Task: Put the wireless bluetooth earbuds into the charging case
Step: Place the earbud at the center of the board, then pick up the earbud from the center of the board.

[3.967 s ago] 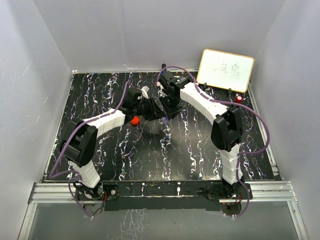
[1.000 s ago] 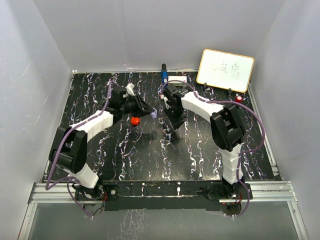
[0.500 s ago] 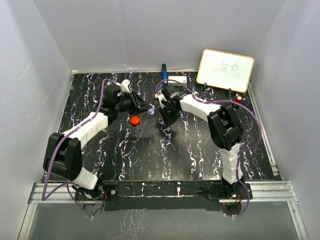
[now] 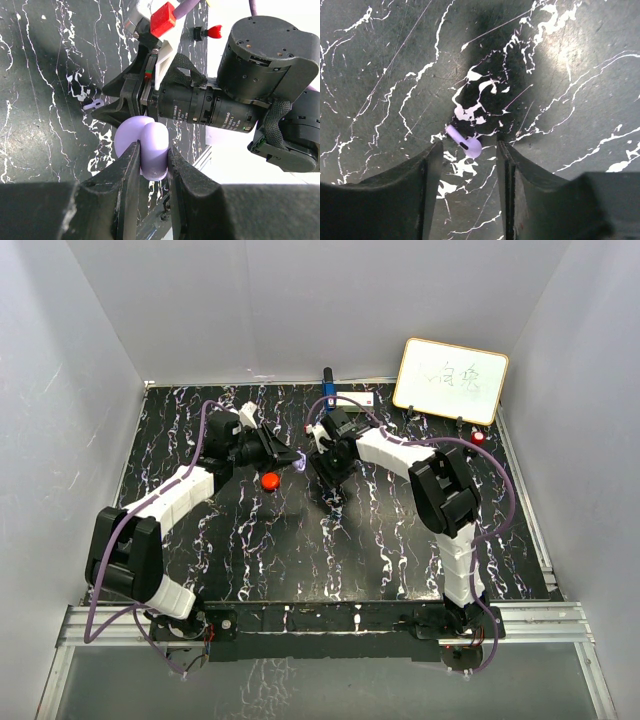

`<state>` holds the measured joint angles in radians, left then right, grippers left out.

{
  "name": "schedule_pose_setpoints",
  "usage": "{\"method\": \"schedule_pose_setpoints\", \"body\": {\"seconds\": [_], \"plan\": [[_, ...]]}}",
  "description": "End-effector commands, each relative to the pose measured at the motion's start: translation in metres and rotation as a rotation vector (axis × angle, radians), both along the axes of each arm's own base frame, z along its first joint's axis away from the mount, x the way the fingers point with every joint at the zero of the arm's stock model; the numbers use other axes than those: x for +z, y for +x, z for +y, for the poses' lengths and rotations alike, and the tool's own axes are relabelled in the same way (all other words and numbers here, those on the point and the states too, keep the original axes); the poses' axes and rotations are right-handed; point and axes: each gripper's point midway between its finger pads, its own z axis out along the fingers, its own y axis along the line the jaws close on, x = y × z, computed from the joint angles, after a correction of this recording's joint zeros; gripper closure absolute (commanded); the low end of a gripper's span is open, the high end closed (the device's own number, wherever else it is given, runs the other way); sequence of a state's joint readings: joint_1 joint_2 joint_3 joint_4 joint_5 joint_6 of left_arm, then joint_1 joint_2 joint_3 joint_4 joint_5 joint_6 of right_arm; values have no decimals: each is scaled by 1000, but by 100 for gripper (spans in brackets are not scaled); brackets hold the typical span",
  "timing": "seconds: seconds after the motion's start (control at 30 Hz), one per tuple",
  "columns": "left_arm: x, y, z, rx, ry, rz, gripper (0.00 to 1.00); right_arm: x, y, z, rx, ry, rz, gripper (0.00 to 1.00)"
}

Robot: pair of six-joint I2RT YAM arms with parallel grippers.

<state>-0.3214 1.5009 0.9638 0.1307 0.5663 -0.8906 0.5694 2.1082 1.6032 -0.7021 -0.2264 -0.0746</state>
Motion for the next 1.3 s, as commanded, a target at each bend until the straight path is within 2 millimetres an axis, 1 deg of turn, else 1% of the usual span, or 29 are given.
{"method": "schedule_pose_setpoints", "body": {"seconds": [0.0,0.07,0.1,0.3,0.43,0.5,0.7,0.77,0.97,1.17,1.27], "plan": [[20,-9,2,-22,-26,-40,100,27,25,10,-28,56,-126,52],[21,-9,2,-25,-28,-43,100,33,26,11,-45,75,-146,45],[20,-9,2,-24,-27,-41,100,36,27,11,-53,86,-155,44],[21,-9,2,-24,-28,-41,100,40,24,7,-123,103,-167,42],[19,-9,3,-24,-26,-36,100,47,16,11,-195,168,-149,42],[18,-9,3,-26,-26,-32,100,48,16,10,-241,174,-144,42],[15,-8,2,-29,-30,-27,100,41,19,12,-330,121,-166,42],[15,-8,2,-27,-29,-28,100,35,20,11,-350,83,-179,42],[18,-8,4,-21,-29,-35,100,27,20,11,-375,23,-204,42],[24,-8,6,-22,-35,-48,100,21,18,5,-400,-25,-225,42],[25,-8,7,-19,-35,-51,100,17,17,-3,-417,-62,-240,42]]}}
